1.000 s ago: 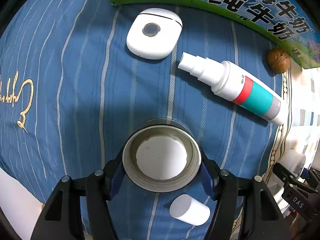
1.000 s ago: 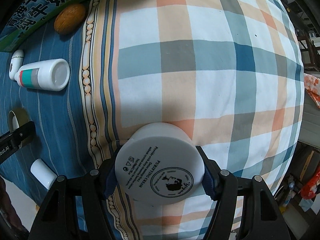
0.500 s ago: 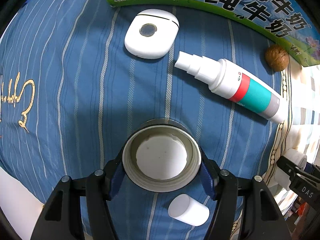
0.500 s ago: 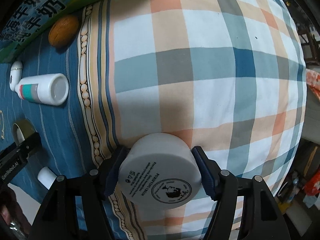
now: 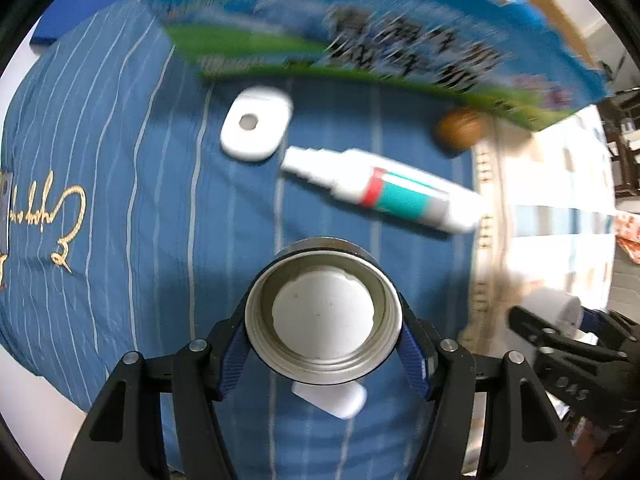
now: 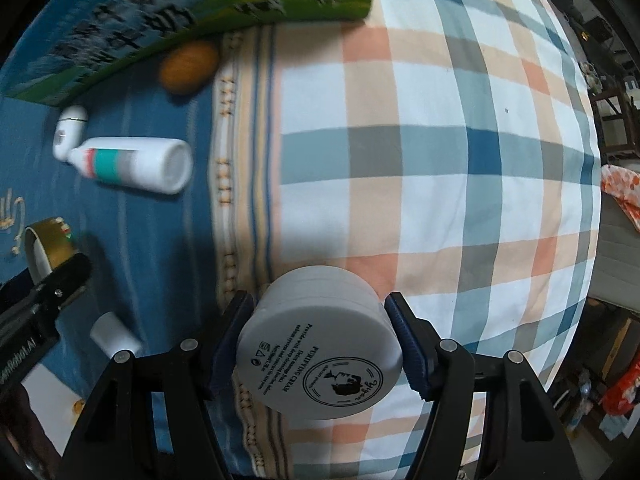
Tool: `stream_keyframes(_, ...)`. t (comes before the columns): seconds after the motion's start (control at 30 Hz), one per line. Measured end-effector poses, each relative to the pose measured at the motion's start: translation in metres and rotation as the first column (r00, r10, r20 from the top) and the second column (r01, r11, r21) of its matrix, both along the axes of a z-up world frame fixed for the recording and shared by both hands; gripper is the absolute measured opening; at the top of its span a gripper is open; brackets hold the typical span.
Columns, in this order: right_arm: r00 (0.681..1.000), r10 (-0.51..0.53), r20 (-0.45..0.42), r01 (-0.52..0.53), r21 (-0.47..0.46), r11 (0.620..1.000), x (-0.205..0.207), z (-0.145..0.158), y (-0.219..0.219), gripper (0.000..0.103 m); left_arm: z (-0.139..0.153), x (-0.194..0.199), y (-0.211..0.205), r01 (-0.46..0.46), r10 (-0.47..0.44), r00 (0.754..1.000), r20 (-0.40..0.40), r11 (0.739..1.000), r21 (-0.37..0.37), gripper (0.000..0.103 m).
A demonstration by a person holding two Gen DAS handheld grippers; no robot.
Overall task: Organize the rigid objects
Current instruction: 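Carry the tin lid and white cream jar into the box with both tools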
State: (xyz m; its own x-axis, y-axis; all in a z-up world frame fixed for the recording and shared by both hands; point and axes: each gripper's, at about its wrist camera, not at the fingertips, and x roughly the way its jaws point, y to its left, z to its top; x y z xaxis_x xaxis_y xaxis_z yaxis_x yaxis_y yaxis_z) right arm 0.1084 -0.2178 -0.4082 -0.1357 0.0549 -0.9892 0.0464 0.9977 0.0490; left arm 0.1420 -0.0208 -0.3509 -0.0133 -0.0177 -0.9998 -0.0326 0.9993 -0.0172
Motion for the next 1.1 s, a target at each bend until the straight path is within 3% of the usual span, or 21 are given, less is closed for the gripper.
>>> stream_keyframes(0.17, 0.999, 0.007, 0.051, -0.009, 0.041, 0.999, -0.001, 0.037, 0.005, 0.070, 0.038, -0.004, -0.012, 0.026, -0.024, 0.998, 0.063, 0.999, -0.041, 0.062)
stream_keyframes(0.37, 0.985, 0.020, 0.170, -0.030, 0.058, 0.998, 0.000, 0.104, 0.011, 0.070, 0.094, 0.001, -0.012, 0.036, -0.023, 0.988, 0.155, 0.996, -0.081, 0.062)
stream_keyframes(0.7, 0.919, 0.028, 0.392, -0.054, 0.056, 0.997, 0.032, 0.213, 0.012, 0.070, 0.178, 0.029, -0.002, 0.035, 0.001, 0.954, 0.301, 0.993, -0.114, 0.062)
stream_keyframes(0.87, 0.889, 0.030, 0.456, -0.060, 0.052, 0.997, 0.054, 0.246, 0.018, 0.070, 0.198, 0.048, 0.001, 0.035, 0.009, 0.933, 0.360, 0.992, -0.118, 0.062)
stream_keyframes(1.1, 0.868, 0.057, 0.494, -0.078, 0.022, 0.997, 0.078, 0.259, 0.029, 0.070, 0.210, 0.076, 0.006, 0.043, 0.005, 0.917, 0.399, 0.993, -0.112, 0.062)
